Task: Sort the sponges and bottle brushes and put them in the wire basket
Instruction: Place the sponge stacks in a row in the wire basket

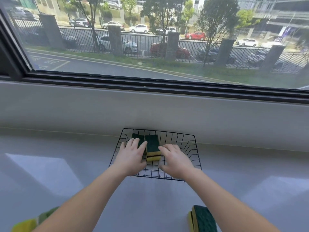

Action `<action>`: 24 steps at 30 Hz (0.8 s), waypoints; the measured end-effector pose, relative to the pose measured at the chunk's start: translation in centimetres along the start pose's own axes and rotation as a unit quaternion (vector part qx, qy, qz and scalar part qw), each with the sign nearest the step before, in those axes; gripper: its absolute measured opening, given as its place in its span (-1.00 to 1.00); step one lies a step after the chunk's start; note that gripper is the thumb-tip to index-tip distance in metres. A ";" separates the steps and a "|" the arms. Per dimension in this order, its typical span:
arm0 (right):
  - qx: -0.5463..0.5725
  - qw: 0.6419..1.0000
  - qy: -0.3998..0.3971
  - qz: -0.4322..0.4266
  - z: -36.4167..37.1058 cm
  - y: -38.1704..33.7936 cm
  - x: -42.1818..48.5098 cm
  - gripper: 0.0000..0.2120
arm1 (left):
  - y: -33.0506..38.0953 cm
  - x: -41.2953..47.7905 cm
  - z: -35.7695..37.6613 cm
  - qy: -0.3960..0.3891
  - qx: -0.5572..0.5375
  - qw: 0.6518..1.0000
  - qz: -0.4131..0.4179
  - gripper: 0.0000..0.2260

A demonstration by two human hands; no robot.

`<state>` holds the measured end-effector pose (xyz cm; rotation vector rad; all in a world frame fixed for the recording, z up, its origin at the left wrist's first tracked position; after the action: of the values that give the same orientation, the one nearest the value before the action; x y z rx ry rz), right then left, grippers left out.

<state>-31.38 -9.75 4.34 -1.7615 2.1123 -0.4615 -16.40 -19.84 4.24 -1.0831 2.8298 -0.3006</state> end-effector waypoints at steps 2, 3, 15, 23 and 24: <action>0.016 1.000 0.019 0.005 -0.4 0.3 -2.2 -0.28 | 1.6 -1.3 -0.7 0.008 -0.016 1.000 0.007 -0.28; 0.026 0.999 0.030 0.012 -0.6 0.6 -3.4 -0.29 | 2.5 -1.9 -1.0 0.011 -0.021 1.000 0.012 -0.28; 0.121 0.957 0.157 0.211 -1.0 8.1 -18.5 -0.42 | 15.4 -9.6 -0.1 -0.027 -0.147 0.985 0.084 -0.39; 0.344 0.861 0.074 0.369 4.7 11.0 -23.4 -0.27 | 20.7 -12.1 3.9 -0.205 -0.300 0.931 -0.019 -0.39; 0.351 0.856 0.064 0.374 5.2 11.1 -23.5 -0.26 | 21.0 -12.2 4.0 -0.215 -0.322 0.922 -0.035 -0.39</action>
<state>-34.74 15.18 -4.02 -0.4624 2.1060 -0.9569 -20.29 3.02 -4.02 -1.1558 2.5167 0.8216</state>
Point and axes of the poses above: each hand's wrist, its own x-axis towards the middle knuckle, its own z-axis out of the palm, y = z × x, the point moved 5 cm from there along x, towards the middle knuckle, and after that the axes turned 14 degrees about x, right-handed, at the moved point
